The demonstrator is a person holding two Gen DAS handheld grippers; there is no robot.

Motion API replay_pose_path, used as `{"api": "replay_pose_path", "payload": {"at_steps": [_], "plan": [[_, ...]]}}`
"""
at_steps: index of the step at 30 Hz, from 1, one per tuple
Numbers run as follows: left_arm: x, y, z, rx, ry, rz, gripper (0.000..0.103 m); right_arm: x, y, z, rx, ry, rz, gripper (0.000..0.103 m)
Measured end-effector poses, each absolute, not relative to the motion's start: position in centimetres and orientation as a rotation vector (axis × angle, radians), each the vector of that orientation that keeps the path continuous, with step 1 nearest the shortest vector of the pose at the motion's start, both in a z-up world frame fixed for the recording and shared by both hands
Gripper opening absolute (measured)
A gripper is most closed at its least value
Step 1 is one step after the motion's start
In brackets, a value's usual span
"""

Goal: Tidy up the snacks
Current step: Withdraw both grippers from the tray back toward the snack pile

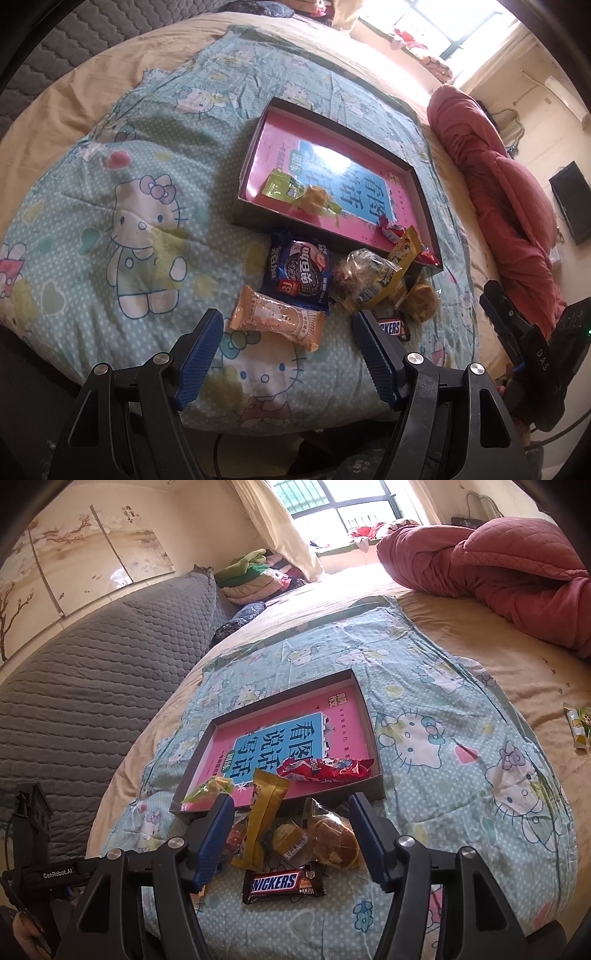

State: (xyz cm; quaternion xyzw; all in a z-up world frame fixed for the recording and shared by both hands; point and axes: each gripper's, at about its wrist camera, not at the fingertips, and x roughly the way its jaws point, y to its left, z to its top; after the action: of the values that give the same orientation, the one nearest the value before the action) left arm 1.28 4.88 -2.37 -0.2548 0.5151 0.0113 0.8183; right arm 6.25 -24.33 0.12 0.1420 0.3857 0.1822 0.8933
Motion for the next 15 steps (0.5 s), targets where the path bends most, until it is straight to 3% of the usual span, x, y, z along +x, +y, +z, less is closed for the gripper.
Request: {"api": "replay_pose_path", "payload": {"at_steps": [15], "plan": [[0.9,3.4,-4.0,-0.639,1.165,0.035,0.075,6.1,-25.2,-0.8,0.291,0.85,0.342,0.064]]}}
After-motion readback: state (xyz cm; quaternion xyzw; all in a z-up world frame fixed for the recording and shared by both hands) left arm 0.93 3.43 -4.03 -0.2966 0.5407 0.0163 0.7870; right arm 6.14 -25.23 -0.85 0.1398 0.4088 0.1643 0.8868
